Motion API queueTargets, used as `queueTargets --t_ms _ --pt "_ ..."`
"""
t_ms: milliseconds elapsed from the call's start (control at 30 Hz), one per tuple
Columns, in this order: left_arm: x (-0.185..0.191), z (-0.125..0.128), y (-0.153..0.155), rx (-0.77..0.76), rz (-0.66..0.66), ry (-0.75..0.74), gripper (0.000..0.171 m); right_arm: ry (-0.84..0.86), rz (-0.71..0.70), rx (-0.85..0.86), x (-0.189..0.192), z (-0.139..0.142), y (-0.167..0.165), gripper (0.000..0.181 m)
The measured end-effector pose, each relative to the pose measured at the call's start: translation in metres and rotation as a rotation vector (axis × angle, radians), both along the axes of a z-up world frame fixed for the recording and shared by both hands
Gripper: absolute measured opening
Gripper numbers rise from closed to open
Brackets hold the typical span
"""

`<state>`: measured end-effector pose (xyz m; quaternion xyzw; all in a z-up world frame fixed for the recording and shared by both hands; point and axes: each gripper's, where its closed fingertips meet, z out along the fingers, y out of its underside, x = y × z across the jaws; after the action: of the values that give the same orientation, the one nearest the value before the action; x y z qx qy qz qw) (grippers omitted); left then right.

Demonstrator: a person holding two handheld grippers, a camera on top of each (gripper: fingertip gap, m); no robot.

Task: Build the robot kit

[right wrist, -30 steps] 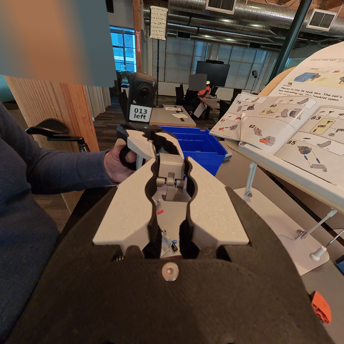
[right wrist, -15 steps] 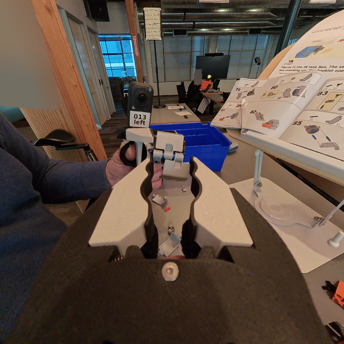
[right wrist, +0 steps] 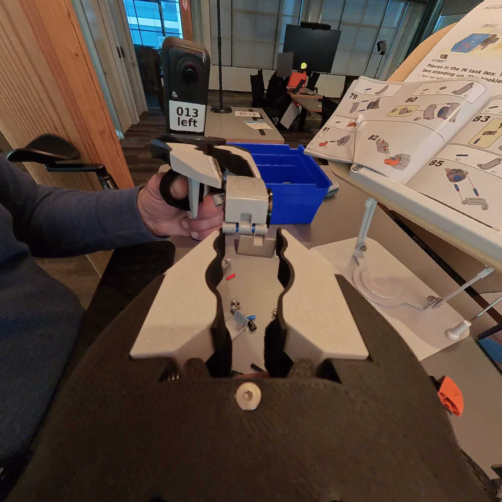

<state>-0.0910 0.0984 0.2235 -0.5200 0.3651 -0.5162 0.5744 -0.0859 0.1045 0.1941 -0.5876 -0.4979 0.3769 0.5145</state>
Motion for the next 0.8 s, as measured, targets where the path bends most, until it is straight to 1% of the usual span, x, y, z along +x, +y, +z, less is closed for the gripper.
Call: queueTargets --t_ms 267,467,667,800 --pt "-0.001 0.0 0.001 0.012 0.016 0.019 0.021 -0.015 -0.004 0.004 0.0 -0.003 0.001 0.036" --pt "-0.004 0.001 0.004 0.0 0.024 0.013 0.031 0.022 -0.029 -0.003 0.005 0.003 0.006 0.035" --pt "-0.003 -0.003 0.004 0.005 0.033 0.048 0.033 0.046 -0.037 -0.012 0.005 0.005 0.009 0.035" --pt "-0.003 -0.004 0.005 -0.004 0.036 0.042 0.033 0.064 -0.037 -0.017 0.006 0.007 0.009 0.035"
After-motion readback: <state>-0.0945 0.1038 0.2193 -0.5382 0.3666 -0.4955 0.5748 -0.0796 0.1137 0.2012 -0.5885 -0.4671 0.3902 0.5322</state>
